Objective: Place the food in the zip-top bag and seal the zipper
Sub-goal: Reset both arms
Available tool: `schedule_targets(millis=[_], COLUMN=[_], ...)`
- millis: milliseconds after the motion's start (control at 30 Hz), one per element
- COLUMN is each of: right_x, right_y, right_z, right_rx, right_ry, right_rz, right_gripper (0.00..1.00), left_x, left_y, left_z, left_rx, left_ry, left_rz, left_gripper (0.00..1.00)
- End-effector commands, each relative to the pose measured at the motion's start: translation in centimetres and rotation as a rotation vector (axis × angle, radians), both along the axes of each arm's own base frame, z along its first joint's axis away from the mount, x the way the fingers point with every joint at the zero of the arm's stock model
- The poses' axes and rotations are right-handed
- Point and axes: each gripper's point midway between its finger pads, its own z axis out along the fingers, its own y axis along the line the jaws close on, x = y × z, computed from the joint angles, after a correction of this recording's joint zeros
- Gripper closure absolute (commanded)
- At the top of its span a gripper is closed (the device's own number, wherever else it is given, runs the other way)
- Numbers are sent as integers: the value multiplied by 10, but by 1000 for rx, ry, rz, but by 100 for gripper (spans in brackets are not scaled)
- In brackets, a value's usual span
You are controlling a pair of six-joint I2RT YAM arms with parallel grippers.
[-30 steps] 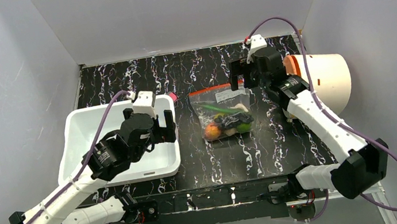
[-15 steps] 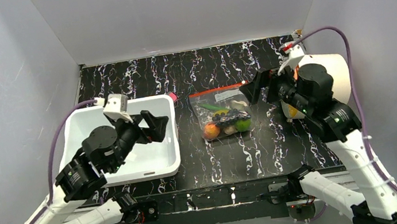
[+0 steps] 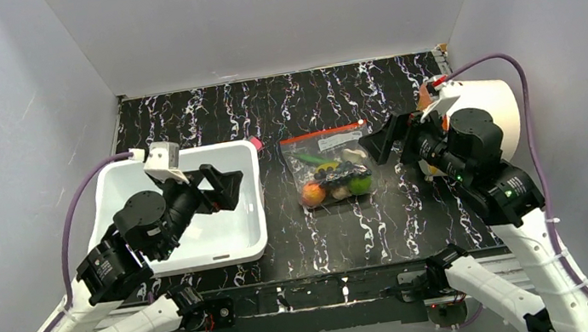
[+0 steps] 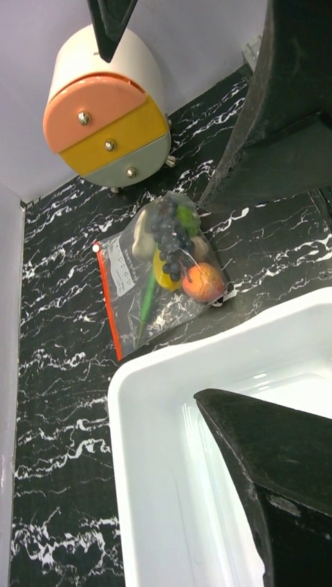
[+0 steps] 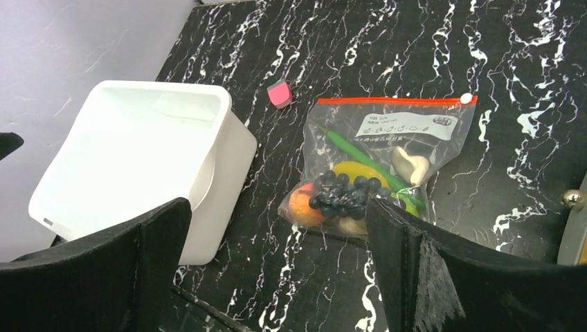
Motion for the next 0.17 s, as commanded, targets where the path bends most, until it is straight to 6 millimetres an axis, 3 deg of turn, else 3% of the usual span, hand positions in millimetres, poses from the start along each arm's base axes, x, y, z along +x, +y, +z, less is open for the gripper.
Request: schedule_targets(millis=[0, 133], right_x=[0, -1], right_y=[0, 0], right_z=[7, 1], right_rx=[35, 37], right_ry=[-17, -1], right_rz=[-14, -13], right_gripper=[2, 2], left_x=[4, 5], left_y=[14, 17], left_z=[-5, -10], left_rx=[19, 40], left_ry=[13, 26], left_rz=[75, 97], left_gripper=[2, 1])
